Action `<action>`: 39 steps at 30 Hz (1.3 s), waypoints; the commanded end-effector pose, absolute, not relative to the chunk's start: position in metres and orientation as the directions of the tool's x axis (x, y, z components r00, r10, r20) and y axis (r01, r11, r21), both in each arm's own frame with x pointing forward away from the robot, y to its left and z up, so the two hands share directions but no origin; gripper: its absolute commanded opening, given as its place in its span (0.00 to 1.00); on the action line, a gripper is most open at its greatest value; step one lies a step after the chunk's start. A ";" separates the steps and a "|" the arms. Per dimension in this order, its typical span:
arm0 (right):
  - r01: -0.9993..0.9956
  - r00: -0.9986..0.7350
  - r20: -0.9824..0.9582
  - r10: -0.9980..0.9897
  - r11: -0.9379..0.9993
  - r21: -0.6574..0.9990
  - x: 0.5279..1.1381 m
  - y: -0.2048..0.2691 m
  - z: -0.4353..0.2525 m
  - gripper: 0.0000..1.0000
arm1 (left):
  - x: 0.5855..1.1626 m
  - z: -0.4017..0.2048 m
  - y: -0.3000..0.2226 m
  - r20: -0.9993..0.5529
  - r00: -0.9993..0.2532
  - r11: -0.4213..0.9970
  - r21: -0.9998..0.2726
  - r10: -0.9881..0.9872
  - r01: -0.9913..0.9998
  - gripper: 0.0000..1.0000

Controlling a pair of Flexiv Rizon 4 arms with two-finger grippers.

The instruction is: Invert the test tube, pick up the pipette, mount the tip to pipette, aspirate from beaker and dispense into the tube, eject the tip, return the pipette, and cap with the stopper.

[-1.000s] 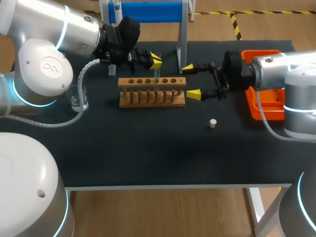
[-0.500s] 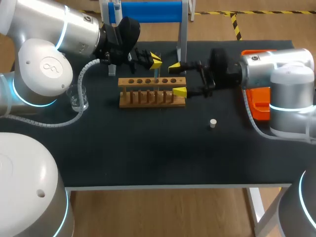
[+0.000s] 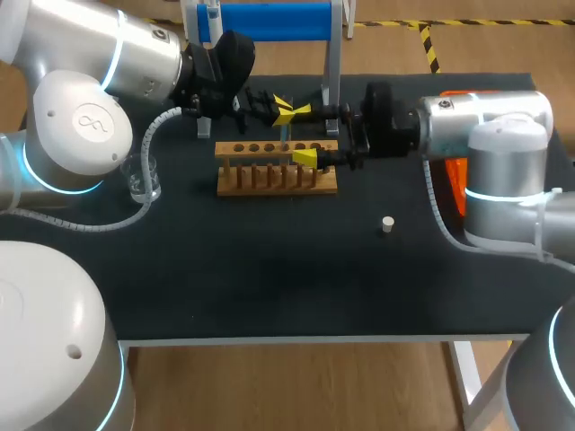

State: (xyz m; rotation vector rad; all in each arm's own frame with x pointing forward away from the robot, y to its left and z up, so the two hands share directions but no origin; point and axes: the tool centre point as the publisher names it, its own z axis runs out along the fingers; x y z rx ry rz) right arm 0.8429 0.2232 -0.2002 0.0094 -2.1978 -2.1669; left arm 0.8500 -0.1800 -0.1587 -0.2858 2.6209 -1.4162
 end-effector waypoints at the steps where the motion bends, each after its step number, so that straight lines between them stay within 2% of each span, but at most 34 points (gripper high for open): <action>1: 0.039 -0.998 0.040 -0.049 0.011 0.999 0.852 0.234 -0.202 1.00 | 0.850 -0.158 -0.180 -0.038 -0.971 0.539 -0.837 -0.235 -0.098 0.00; 17: 0.051 -0.996 0.051 -0.074 0.000 0.999 0.859 0.254 -0.201 1.00 | 0.850 -0.158 -0.180 -0.038 -0.971 0.539 -0.837 -0.235 -0.098 0.00; 20: 0.052 -0.996 0.052 -0.074 -0.002 0.999 0.860 0.255 -0.200 0.95 | 0.850 -0.158 -0.180 -0.038 -0.971 0.539 -0.837 -0.235 -0.098 0.00; 22: 0.048 -0.996 0.048 -0.076 -0.004 0.999 0.859 0.256 -0.199 0.86 | 0.850 -0.158 -0.180 -0.038 -0.971 0.539 -0.837 -0.235 -0.098 0.00; 24: 0.043 -0.996 0.042 -0.078 -0.007 0.999 0.859 0.256 -0.198 0.83 | 0.850 -0.158 -0.180 -0.038 -0.971 0.539 -0.837 -0.235 -0.098 0.00; 29: 0.036 -0.996 0.035 -0.082 -0.009 0.999 0.857 0.255 -0.197 0.51 | 0.850 -0.158 -0.180 -0.038 -0.971 0.539 -0.837 -0.235 -0.098 0.00; 31: 0.035 -0.996 0.034 -0.084 -0.010 0.999 0.856 0.255 -0.197 0.47 | 0.850 -0.158 -0.180 -0.038 -0.971 0.539 -0.837 -0.235 -0.098 0.00; 33: 0.035 -0.996 0.034 -0.086 -0.010 0.999 0.856 0.254 -0.197 0.27 | 0.850 -0.158 -0.180 -0.038 -0.971 0.539 -0.837 -0.235 -0.098 0.00; 34: 0.035 -0.996 0.034 -0.086 -0.011 0.999 0.855 0.254 -0.197 0.22 | 0.850 -0.158 -0.180 -0.038 -0.971 0.539 -0.837 -0.235 -0.098 0.00; 35: 0.034 -0.996 0.033 -0.087 -0.011 0.999 0.855 0.254 -0.197 0.05 | 0.850 -0.158 -0.180 -0.038 -0.971 0.539 -0.837 -0.235 -0.098 0.00; 36: 0.034 -0.996 0.033 -0.088 -0.012 0.999 0.855 0.253 -0.197 0.00 | 0.850 -0.158 -0.180 -0.038 -0.971 0.539 -0.837 -0.235 -0.098 0.00; 39: 0.033 -0.996 0.032 -0.089 -0.013 0.999 0.854 0.252 -0.196 0.00 | 0.850 -0.158 -0.180 -0.038 -0.971 0.539 -0.837 -0.235 -0.098 0.00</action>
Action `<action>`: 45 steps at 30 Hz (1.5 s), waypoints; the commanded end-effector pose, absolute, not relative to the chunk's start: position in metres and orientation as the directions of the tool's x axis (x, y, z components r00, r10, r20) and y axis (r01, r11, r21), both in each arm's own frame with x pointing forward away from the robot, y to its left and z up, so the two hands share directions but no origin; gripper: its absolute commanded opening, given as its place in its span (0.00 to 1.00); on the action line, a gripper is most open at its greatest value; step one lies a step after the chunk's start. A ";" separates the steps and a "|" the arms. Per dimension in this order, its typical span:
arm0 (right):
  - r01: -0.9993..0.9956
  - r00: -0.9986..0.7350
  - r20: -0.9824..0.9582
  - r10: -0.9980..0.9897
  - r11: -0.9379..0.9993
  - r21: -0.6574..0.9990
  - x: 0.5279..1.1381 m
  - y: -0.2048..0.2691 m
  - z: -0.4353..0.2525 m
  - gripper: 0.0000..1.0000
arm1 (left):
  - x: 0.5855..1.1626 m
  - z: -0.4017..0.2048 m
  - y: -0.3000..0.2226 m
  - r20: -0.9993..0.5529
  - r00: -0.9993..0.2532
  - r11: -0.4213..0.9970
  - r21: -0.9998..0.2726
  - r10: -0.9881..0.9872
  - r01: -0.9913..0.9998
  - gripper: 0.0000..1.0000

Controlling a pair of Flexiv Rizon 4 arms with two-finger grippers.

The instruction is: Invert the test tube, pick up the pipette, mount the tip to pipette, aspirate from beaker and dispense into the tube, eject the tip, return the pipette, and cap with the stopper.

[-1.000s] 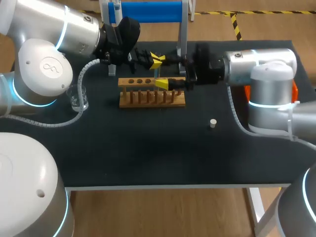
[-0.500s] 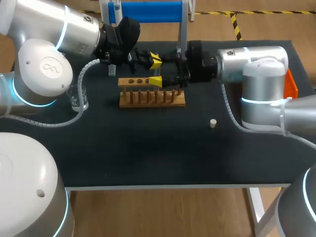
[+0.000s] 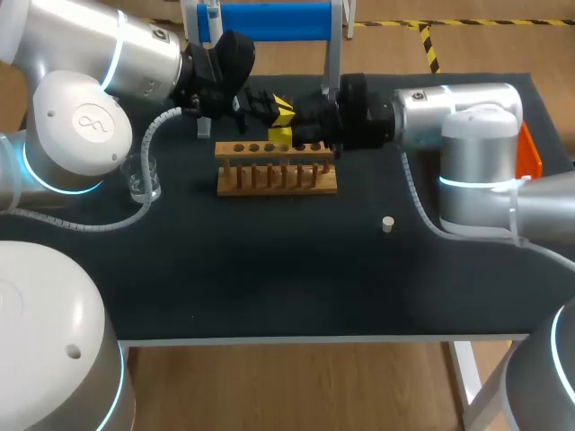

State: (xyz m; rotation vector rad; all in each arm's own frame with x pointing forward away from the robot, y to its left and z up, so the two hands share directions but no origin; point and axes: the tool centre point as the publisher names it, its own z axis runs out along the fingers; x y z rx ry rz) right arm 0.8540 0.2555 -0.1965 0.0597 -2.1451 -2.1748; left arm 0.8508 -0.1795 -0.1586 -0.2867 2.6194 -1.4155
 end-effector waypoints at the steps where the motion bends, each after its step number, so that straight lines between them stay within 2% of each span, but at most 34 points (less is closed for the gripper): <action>1: 0.033 -0.995 0.031 -0.090 -0.014 0.999 0.854 0.252 -0.196 0.00 | 0.850 -0.158 -0.180 -0.038 -0.971 0.539 -0.837 -0.235 -0.098 0.00; 7: 0.031 -0.995 0.029 -0.093 -0.017 0.999 0.852 0.249 -0.195 0.00 | 0.850 -0.158 -0.180 -0.038 -0.971 0.539 -0.837 -0.235 -0.098 0.00; 8: 0.032 -0.995 0.030 -0.095 -0.018 0.999 0.852 0.249 -0.195 0.00 | 0.850 -0.158 -0.180 -0.038 -0.971 0.539 -0.837 -0.235 -0.098 0.08; 9: 0.032 -0.995 0.030 -0.095 -0.019 0.999 0.852 0.247 -0.195 0.00 | 0.850 -0.158 -0.180 -0.038 -0.971 0.539 -0.837 -0.235 -0.098 1.00; 19: 0.040 -0.994 0.039 -0.104 -0.015 0.999 0.844 0.215 -0.198 0.00 | 0.850 -0.158 -0.180 -0.038 -0.971 0.539 -0.837 -0.235 -0.098 1.00; 35: 0.047 -0.996 0.046 -0.075 -0.008 0.999 0.823 0.083 -0.215 0.00 | 0.850 -0.158 -0.180 -0.038 -0.971 0.539 -0.837 -0.235 -0.098 1.00; 45: 0.084 -0.995 0.084 -0.057 -0.007 0.996 0.825 0.041 -0.233 0.00 | 0.850 -0.158 -0.180 -0.038 -0.971 0.539 -0.837 -0.235 -0.098 1.00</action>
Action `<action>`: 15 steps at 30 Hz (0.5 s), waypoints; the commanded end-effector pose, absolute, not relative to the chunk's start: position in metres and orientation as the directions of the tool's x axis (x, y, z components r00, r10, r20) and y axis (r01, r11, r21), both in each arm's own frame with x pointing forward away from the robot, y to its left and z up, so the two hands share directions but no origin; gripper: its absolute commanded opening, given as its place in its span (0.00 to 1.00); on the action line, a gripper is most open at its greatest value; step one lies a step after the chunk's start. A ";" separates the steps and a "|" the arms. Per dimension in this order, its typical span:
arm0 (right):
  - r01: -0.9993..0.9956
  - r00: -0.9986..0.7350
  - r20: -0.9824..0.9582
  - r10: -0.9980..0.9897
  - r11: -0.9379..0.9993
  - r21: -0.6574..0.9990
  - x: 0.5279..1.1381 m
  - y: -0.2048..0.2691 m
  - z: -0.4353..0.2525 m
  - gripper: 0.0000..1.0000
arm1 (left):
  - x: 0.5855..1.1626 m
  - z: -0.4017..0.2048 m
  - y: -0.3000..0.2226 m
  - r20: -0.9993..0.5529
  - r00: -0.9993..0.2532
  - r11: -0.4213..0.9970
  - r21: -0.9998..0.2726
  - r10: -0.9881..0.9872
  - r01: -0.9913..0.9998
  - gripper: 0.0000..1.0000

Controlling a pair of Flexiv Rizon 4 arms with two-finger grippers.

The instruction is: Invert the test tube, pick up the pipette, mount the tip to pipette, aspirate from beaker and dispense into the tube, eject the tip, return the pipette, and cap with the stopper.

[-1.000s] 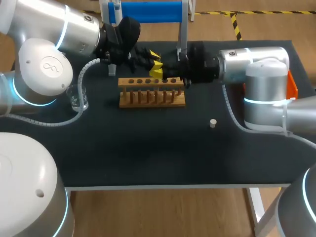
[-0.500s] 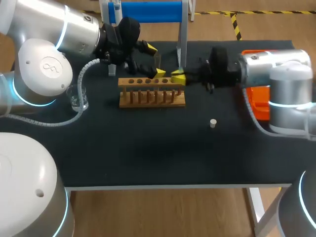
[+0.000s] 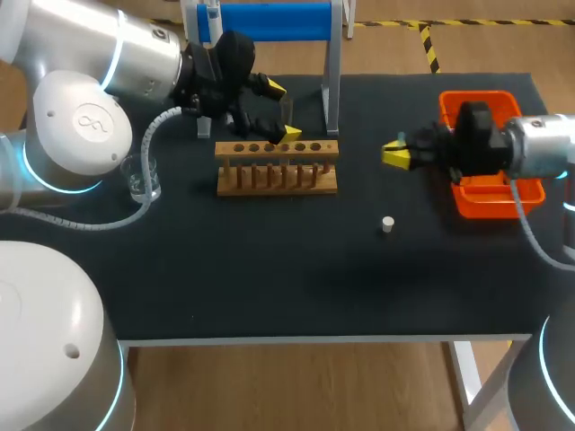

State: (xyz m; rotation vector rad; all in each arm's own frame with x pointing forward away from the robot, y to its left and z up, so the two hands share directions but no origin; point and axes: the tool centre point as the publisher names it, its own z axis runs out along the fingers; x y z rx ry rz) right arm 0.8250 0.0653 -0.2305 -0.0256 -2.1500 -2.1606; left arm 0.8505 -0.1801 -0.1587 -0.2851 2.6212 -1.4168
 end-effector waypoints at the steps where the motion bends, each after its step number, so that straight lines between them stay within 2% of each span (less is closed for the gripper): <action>1: 0.089 -0.994 0.089 -0.057 -0.008 0.996 0.825 0.038 -0.234 0.00 | 0.850 -0.158 -0.180 -0.038 -0.971 0.539 -0.837 -0.235 -0.098 1.00; 15: 0.092 -0.995 0.093 -0.048 0.012 0.996 0.817 0.021 -0.243 0.00 | 0.850 -0.158 -0.180 -0.038 -0.971 0.539 -0.837 -0.235 -0.098 1.00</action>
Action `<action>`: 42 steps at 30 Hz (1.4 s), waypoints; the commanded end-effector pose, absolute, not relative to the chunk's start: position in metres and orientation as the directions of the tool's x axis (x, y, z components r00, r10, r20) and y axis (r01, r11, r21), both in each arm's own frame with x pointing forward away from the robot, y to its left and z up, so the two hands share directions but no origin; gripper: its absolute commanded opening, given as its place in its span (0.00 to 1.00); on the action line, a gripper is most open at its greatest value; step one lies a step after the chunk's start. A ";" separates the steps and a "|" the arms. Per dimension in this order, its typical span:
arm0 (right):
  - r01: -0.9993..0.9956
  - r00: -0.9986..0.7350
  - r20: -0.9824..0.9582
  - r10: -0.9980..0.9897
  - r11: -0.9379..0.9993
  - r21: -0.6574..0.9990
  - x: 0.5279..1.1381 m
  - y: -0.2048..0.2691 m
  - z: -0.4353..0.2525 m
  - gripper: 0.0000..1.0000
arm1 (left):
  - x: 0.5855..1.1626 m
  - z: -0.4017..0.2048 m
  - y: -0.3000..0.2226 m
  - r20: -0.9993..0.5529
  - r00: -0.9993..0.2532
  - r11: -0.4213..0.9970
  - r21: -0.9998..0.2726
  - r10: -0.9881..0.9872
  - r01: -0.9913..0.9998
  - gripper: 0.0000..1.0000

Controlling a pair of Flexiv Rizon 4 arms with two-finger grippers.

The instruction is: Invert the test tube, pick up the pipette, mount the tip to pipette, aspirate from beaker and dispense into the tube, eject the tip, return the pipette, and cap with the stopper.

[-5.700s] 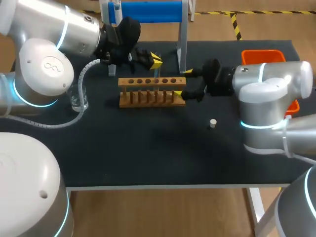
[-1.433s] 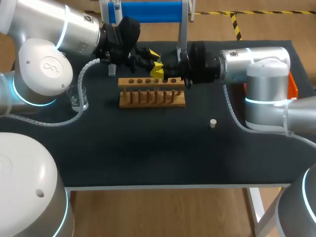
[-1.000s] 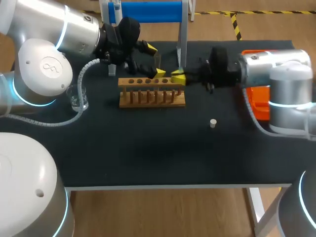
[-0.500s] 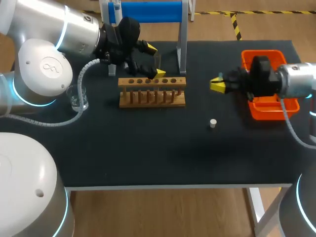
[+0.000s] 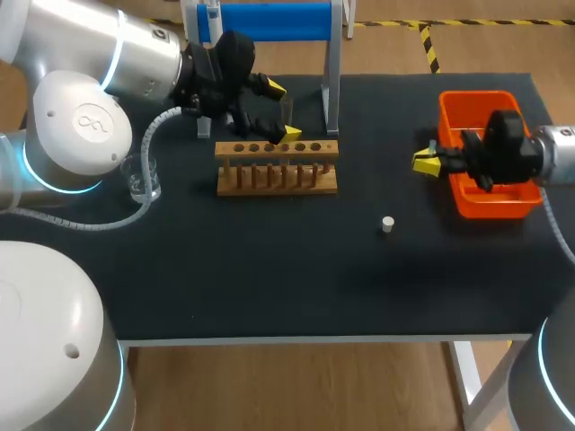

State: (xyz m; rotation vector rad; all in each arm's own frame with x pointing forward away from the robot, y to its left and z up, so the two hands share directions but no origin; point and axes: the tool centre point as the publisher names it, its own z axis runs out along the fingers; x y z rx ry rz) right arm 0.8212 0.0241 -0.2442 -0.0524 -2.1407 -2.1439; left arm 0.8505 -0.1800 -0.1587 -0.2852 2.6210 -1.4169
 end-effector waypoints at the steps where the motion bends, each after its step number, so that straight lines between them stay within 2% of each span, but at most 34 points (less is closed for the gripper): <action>1: 0.092 -0.995 0.093 -0.048 0.012 0.996 0.817 0.021 -0.243 0.00 | 0.850 -0.158 -0.180 -0.038 -0.971 0.539 -0.837 -0.235 -0.098 1.00; 18: 0.092 -0.995 0.093 -0.048 0.012 0.996 0.817 0.021 -0.243 0.00 | 0.850 -0.158 -0.180 -0.038 -0.971 0.539 -0.837 -0.235 -0.098 1.00; 31: 0.092 -0.995 0.093 -0.048 0.012 0.996 0.817 0.021 -0.243 0.00 | 0.907 -0.165 -0.058 -0.033 -0.865 0.502 -0.826 -0.500 -0.258 1.00; 42: 0.092 -0.995 0.093 -0.048 0.012 0.996 0.817 0.021 -0.243 0.00 | 0.961 -0.170 -0.009 -0.057 -0.715 0.388 -0.868 -0.696 -0.309 1.00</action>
